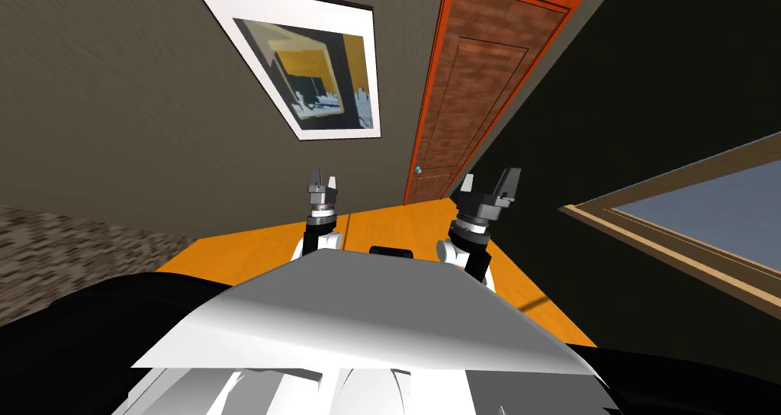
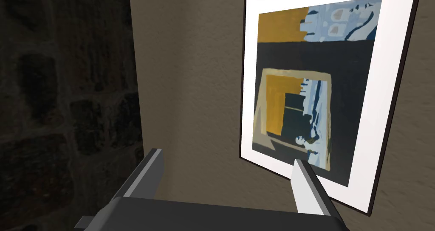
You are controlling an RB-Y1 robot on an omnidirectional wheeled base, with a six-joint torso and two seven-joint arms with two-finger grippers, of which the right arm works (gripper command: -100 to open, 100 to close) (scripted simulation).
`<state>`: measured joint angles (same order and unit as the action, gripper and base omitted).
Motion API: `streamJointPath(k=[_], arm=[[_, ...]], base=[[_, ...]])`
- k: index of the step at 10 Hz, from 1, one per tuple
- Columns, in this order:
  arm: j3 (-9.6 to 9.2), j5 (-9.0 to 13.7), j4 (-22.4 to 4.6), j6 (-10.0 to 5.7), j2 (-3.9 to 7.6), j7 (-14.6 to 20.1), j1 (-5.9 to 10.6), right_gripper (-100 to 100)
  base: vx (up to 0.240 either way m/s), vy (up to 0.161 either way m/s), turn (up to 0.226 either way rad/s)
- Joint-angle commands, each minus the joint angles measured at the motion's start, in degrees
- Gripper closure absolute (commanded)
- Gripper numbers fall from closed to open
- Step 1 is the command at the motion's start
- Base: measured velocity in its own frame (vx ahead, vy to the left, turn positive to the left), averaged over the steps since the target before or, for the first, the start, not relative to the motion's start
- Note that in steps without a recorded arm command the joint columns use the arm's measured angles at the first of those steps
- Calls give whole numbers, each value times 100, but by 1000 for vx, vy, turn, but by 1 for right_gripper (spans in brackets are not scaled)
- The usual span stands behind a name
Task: Pull the door open
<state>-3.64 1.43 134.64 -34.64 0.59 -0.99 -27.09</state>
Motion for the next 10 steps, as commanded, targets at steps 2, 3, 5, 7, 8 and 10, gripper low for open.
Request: streamJointPath(k=[2, 3, 5, 7, 8, 10], arm=[[-43, 278, -333, -104, 91, 285, 39, -100], [-65, 417, -500, -157, 132, 428, 59, -100], [-89, 573, -686, -215, 177, 587, 81, -100], [-117, 757, -907, -284, 227, 775, 107, -100], [-133, 854, -1024, -321, 252, 875, 121, -100], [-164, 1058, -1268, -397, 305, 1084, 150, -100]], base=[[127, -63, 264], [190, -86, 248], [131, -86, 149], [81, -64, 157], [71, -71, 160], [69, -69, 178]])
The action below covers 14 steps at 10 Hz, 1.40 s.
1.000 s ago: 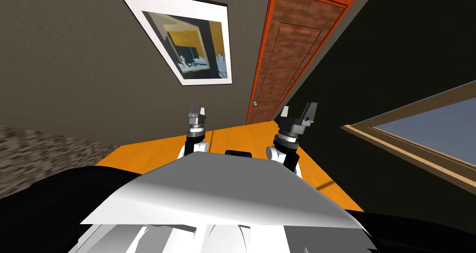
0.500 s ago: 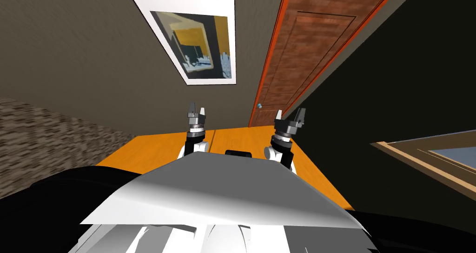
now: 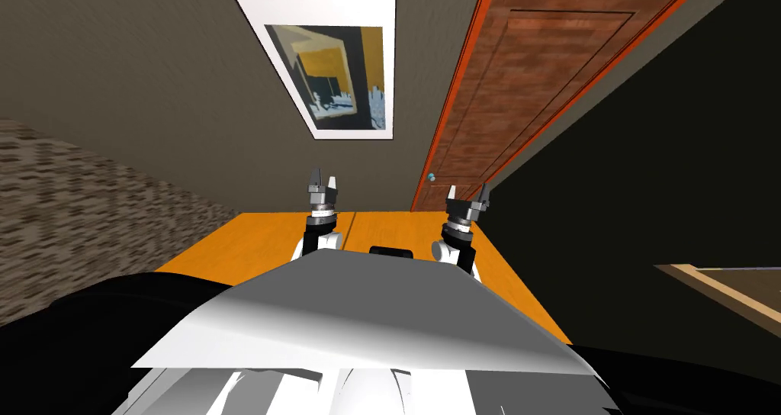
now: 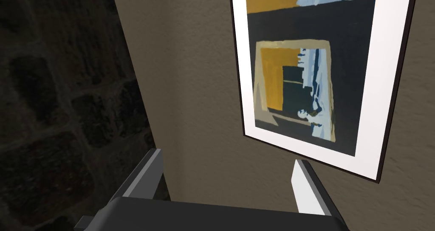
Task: Pull the door open
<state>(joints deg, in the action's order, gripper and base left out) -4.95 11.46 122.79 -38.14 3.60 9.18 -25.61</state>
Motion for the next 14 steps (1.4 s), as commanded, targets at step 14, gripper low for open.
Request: streamJointPath(k=[14], arm=[[-288, 1698, -2052, -663, 379, 1751, 235, -100]], base=[[70, -102, 181]])
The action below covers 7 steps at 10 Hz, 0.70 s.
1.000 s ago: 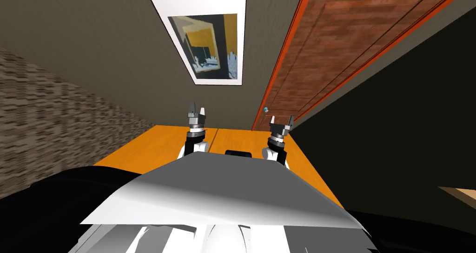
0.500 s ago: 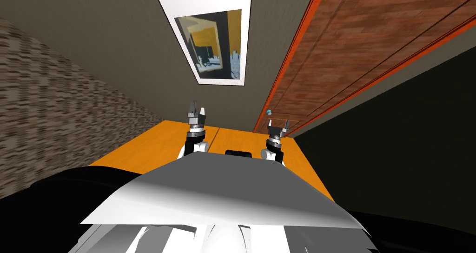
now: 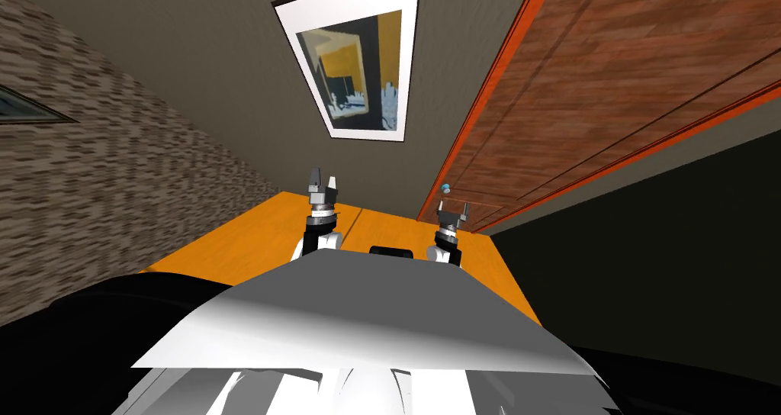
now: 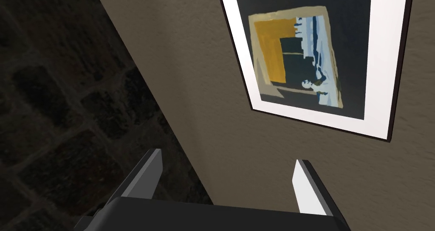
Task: Pull the door open
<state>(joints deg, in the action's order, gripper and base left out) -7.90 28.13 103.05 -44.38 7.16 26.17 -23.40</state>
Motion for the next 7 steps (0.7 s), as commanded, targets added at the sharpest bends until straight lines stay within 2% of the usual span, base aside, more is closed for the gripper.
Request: streamJointPath(k=[1, 7], arm=[[-14, 168, -243, -91, 52, 192, 33, -100], [-141, 988, -1225, -399, 221, 1032, 149, -100]], base=[[21, -74, 117], [41, -123, 195]])
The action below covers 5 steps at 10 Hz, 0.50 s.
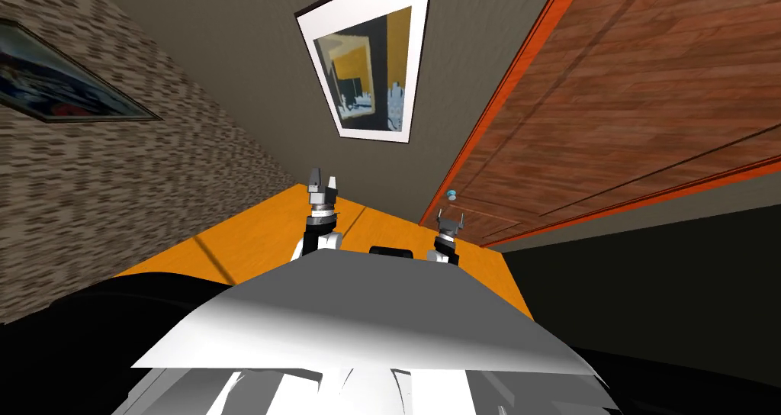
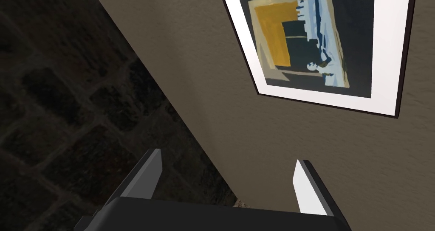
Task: Pull the door open
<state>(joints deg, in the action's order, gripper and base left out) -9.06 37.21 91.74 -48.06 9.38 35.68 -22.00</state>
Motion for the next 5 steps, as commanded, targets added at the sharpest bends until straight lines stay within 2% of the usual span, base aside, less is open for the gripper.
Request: streamJointPath(k=[1, 5], arm=[[-46, 213, -254, -81, 25, 219, 28, -100], [-126, 730, -870, -274, 127, 748, 101, -100]], base=[[46, -113, 173], [35, -122, 192]])
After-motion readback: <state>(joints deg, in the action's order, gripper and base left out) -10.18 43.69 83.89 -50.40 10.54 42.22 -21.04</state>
